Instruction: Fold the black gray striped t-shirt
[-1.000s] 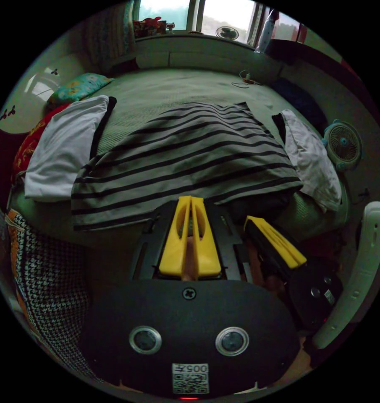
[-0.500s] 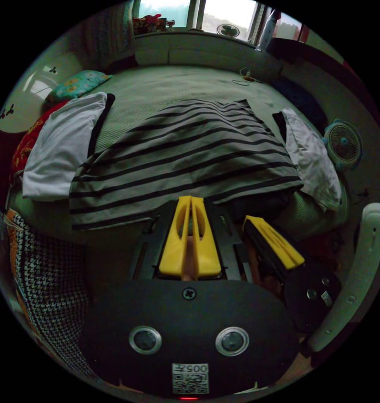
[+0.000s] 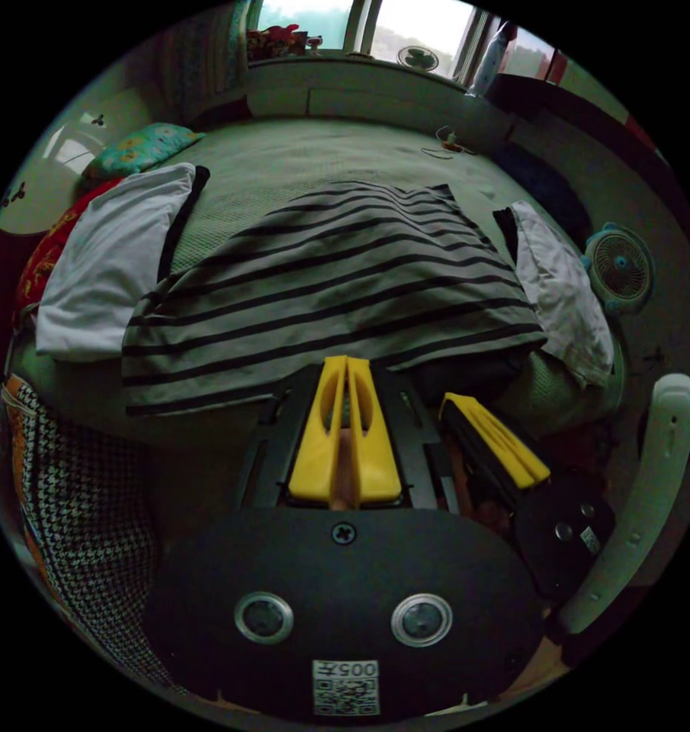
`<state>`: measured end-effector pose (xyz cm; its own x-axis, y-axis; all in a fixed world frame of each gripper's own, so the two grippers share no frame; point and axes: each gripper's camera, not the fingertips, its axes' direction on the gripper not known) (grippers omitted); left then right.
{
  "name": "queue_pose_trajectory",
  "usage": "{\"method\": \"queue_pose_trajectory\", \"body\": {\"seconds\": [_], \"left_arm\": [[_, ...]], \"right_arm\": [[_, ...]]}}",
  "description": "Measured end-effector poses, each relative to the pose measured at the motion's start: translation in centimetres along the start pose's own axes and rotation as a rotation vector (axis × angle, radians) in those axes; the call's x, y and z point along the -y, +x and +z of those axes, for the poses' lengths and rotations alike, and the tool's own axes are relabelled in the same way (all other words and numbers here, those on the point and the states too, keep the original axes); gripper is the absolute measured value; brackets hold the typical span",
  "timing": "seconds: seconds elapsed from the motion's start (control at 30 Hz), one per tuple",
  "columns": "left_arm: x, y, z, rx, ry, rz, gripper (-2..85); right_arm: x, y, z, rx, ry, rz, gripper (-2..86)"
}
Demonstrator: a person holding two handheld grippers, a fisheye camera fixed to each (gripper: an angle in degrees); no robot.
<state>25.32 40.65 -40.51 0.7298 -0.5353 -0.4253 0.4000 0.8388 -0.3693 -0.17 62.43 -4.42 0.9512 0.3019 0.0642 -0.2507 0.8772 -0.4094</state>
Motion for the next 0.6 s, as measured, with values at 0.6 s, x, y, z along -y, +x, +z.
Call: {"method": "queue_pose_trajectory", "body": {"seconds": [0.6], "left_arm": [[-0.06,-0.49,0.17,0.02,0.011,0.004,-0.1]], "right_arm": [[-0.4,-0.62,-0.12,-0.009,0.006,-0.005,-1.2]]}}
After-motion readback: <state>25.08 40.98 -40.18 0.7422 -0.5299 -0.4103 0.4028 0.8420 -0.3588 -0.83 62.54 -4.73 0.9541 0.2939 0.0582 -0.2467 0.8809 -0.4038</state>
